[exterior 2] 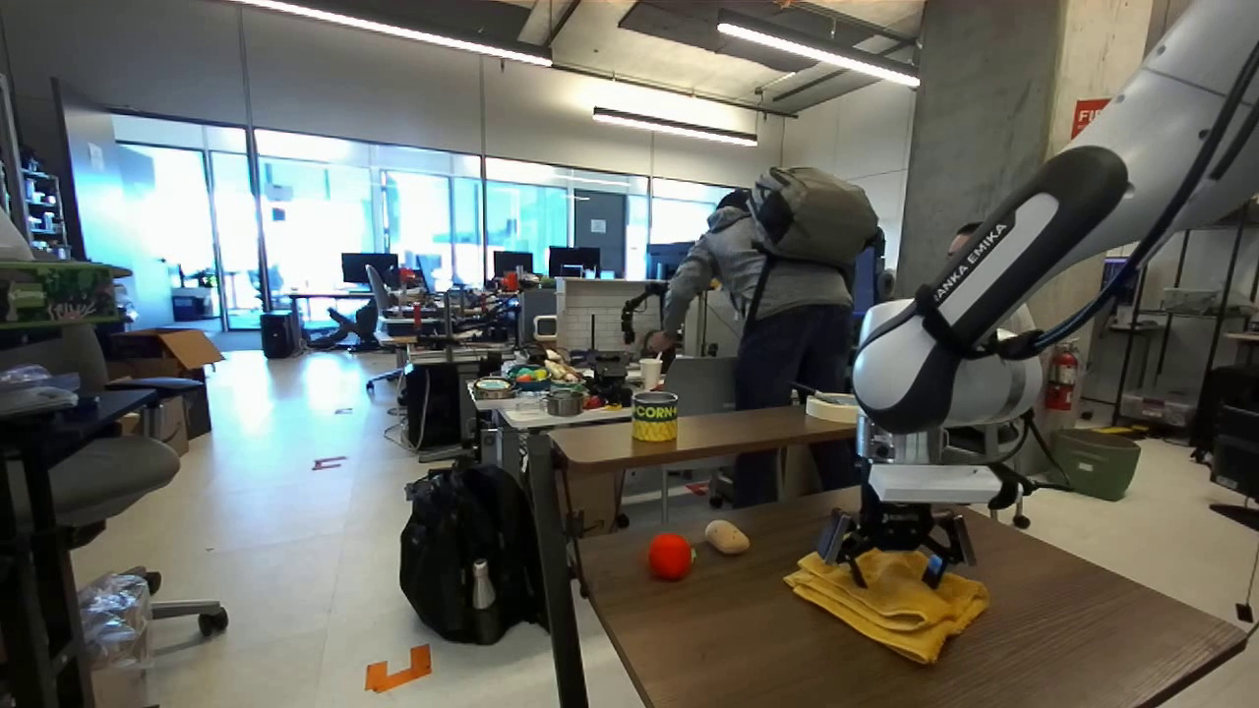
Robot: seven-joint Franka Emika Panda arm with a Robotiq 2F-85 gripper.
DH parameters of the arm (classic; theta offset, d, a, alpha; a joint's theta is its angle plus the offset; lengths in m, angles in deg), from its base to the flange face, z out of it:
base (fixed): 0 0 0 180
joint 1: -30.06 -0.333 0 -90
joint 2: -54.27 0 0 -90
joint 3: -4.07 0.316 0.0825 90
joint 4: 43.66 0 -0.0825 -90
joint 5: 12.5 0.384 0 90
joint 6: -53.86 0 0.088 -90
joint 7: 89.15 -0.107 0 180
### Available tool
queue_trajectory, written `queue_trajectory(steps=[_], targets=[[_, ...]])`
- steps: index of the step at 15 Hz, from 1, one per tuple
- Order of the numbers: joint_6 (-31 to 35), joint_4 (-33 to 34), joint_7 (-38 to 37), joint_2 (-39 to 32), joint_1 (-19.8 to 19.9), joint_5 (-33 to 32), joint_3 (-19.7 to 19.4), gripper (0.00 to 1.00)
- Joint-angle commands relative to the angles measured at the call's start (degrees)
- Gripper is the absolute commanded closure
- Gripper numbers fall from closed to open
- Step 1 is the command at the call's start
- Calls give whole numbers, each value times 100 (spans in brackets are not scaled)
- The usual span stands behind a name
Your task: Use the towel to clean the table and move the plush toys to the right
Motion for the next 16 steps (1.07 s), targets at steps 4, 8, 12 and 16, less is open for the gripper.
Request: queue_trajectory(steps=[4,8,12,16], targets=[[-179,756,-200,-732,1023,812,-185,0],[-199,573,-112,-387,1193,873,-205,0],[-198,574,-111,-378,1123,863,-200,0],[-371,1470,-820,-957,809,668,-609,0]])
